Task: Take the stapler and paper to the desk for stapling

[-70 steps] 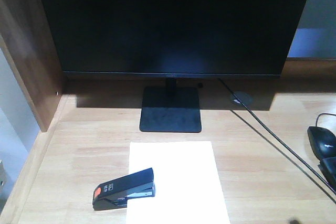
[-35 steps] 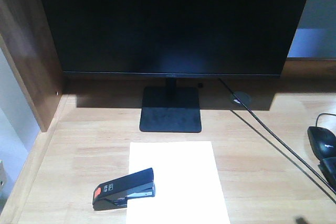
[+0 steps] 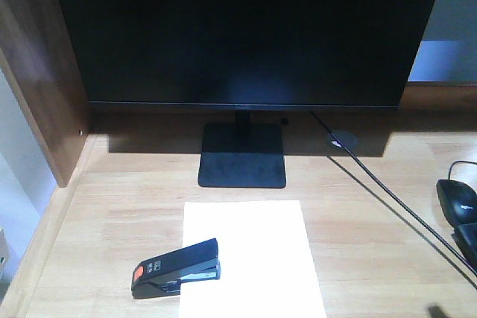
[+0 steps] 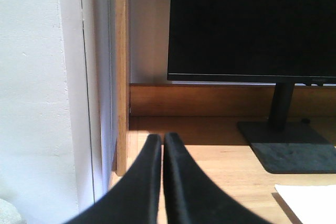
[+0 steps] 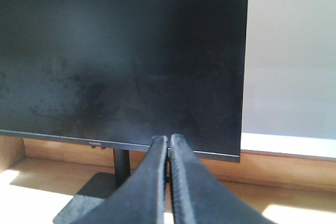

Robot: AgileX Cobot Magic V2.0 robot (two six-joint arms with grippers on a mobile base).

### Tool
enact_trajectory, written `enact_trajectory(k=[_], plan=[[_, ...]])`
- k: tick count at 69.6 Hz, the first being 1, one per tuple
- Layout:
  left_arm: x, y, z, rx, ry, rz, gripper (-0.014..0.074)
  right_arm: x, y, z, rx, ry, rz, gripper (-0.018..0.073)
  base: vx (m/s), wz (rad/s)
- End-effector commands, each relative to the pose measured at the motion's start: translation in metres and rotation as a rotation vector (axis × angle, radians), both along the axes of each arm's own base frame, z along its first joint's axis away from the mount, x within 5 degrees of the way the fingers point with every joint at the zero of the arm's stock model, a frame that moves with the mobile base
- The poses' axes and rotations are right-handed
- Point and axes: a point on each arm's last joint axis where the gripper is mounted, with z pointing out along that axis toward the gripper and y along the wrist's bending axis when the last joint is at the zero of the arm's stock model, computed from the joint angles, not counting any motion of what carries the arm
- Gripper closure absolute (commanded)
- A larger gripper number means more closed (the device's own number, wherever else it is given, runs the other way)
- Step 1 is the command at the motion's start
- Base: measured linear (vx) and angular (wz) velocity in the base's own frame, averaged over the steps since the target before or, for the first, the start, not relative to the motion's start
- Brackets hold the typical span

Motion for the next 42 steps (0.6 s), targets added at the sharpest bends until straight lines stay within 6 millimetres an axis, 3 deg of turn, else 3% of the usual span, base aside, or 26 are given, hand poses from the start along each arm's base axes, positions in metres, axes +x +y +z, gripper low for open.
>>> enact_trajectory(k=[1, 23, 42], plan=[[-0.001, 0.001, 0.005, -0.020, -0.085, 0.010, 0.0603, -0.001, 0.000, 0.015, 0.005, -0.083, 0.005, 0.0566, 0.00, 0.00], [-0.001, 0.001, 0.005, -0.020, -0.085, 0.010, 0.0603, 0.000, -0.001, 0.008, -0.064, -0.022, -0.018, 0.0566, 0.00, 0.00], [-0.001, 0.001, 0.005, -0.020, -0.085, 0.010, 0.0603, 0.003, -0.015, -0.033, 0.013, 0.048, -0.213, 0.0566, 0.00, 0.00]])
